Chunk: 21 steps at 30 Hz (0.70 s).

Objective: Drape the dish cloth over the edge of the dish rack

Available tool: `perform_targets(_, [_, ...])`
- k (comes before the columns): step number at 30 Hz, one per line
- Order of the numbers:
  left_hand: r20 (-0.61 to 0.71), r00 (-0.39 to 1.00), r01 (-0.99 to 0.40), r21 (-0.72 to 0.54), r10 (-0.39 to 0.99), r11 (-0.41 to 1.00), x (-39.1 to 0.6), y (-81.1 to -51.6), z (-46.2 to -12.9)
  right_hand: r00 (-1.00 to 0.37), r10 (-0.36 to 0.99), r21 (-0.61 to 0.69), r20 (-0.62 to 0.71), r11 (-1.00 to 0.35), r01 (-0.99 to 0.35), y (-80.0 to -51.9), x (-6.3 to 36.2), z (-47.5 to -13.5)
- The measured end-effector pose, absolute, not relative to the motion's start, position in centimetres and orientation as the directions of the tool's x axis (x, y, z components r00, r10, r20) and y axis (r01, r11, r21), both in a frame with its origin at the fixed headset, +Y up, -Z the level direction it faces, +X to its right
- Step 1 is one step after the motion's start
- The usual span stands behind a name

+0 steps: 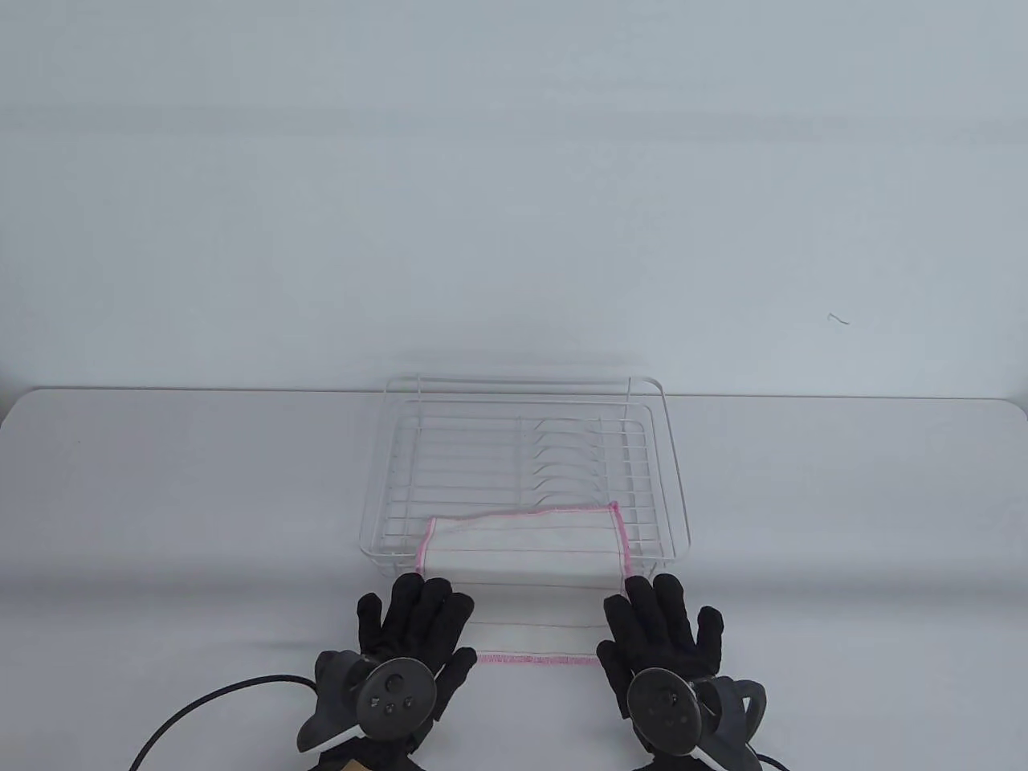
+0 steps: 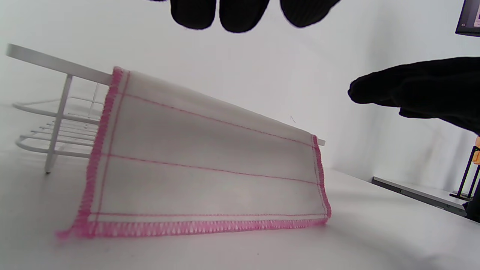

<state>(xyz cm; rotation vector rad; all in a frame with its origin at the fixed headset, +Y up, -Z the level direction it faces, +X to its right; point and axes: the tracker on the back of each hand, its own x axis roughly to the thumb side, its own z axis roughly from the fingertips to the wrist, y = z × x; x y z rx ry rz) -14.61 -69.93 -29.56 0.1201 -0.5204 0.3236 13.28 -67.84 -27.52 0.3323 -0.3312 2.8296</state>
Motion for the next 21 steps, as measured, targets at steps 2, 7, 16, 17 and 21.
perform_targets(2, [0.507,0.818,-0.333,0.028,0.273,0.943,-14.55,-69.78,-29.51,-0.935,0.242,-0.19,0.259,-0.937,-0.295,-67.83,13.23,-27.53])
perform_targets(7, [0.508,0.813,-0.342,0.022,0.284,0.939,-14.56,-69.82,-29.45,-0.931,0.253,-0.171,0.262,-0.938,-0.303,-68.02,13.33,-27.51])
perform_targets(16, [0.511,0.808,-0.345,0.004,0.294,0.939,-14.41,-69.76,-29.22,-0.929,0.264,-0.156,0.258,-0.938,-0.31,-68.22,13.5,-27.55])
perform_targets(17, [0.511,0.808,-0.345,0.004,0.294,0.939,-14.41,-69.77,-29.21,-0.929,0.264,-0.155,0.258,-0.938,-0.31,-68.21,13.49,-27.55])
perform_targets(21, [0.509,0.808,-0.344,-0.001,0.297,0.939,-14.4,-69.83,-29.15,-0.927,0.274,-0.15,0.257,-0.936,-0.318,-68.22,13.59,-27.57])
